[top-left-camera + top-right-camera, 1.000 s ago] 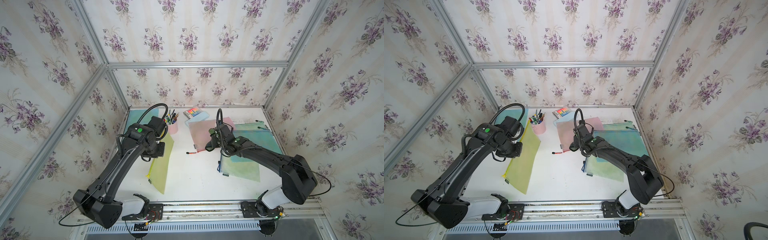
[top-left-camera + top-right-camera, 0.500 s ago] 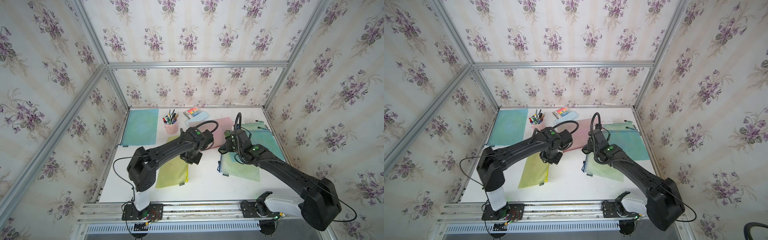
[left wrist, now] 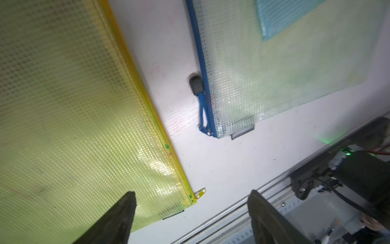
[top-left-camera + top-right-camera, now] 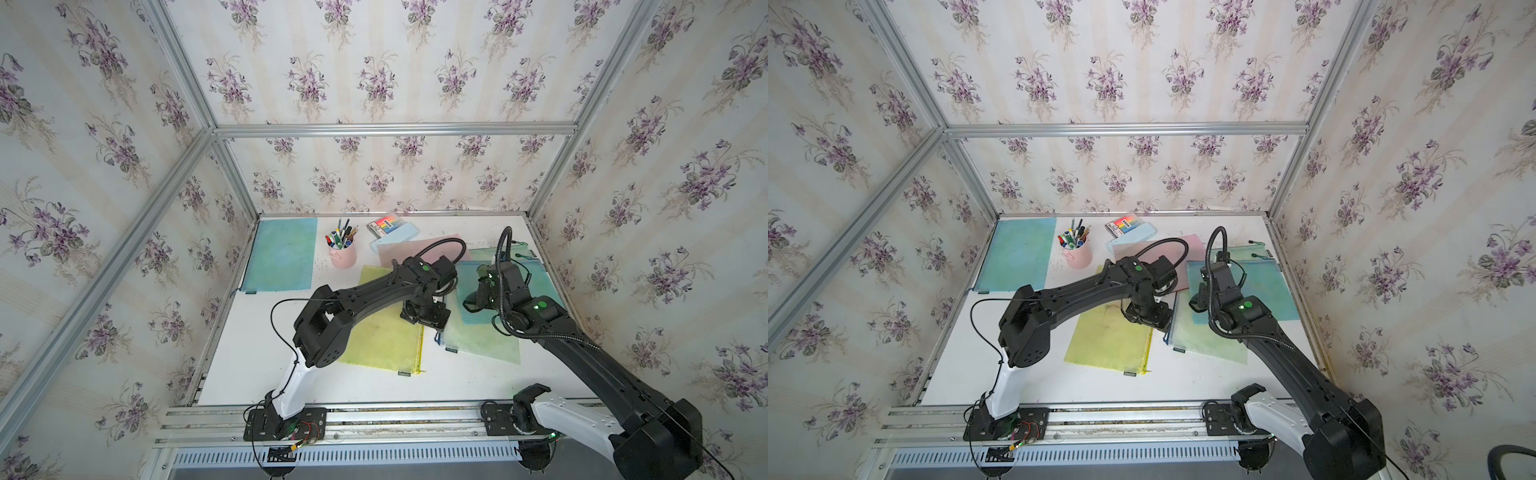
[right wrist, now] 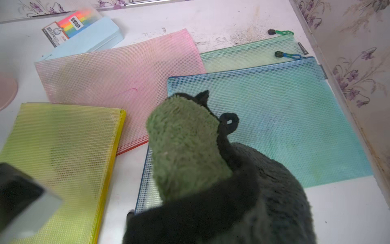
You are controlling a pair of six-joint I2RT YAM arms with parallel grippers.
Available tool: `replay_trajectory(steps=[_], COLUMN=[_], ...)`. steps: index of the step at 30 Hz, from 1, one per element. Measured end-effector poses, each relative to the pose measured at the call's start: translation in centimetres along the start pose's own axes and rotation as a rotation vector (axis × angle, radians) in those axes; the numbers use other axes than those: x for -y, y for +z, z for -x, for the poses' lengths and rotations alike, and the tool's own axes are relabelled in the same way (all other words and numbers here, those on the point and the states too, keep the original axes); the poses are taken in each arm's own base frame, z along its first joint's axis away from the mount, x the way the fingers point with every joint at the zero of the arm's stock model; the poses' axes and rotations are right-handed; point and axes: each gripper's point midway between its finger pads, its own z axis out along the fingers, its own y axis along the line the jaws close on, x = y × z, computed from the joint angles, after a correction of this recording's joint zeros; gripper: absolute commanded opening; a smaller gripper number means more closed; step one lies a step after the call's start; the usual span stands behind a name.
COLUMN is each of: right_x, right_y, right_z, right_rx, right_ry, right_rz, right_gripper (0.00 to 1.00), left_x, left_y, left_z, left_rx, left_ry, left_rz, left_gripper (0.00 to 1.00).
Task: Wipe the document bag
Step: Adjust the document bag at the center of the board.
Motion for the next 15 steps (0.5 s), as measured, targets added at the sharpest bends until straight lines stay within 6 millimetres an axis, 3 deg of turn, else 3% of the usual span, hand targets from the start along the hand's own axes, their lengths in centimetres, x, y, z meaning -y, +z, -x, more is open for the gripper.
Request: replay_trajectory(steps=[2,5,9,12,15], right_x=[-0.3,-2.7,-9.0,-13.9,-17.7], right_y=[0.4,1.2,1.5,1.9,3.1], right_z=[0.3,0.0,-0.3,-0.7,-2.0], right_rx=[-0.019,-0.065,-0.098,-0.112,-0.143], right_ry=[-0.010,-0.043,-0.134,-0.200,-0.240], right_rz=[0.000,0.057,0.165,0.237,0.273], right_gripper=[0.14,0.14,0.14,0.15,0.15], left_x=[-1.5,-6.1,-12.4,-15.3,-17.8], left_y=[-1.9,-3.2,-3.1,-2.8,-2.2], left_z=[0.6,0.5,-0.6,-0.9,-0.6], left_rx=[0.047,0.082,0.076,0.091,0.113], left_ry=[-0.030,-0.121,-0.254,-0.311,-0.351], left_rz=[-0.038,-0.050,-0.056,-0.078,-0.082], left_gripper=[0.91,0.91,0.91,0.91,0.91])
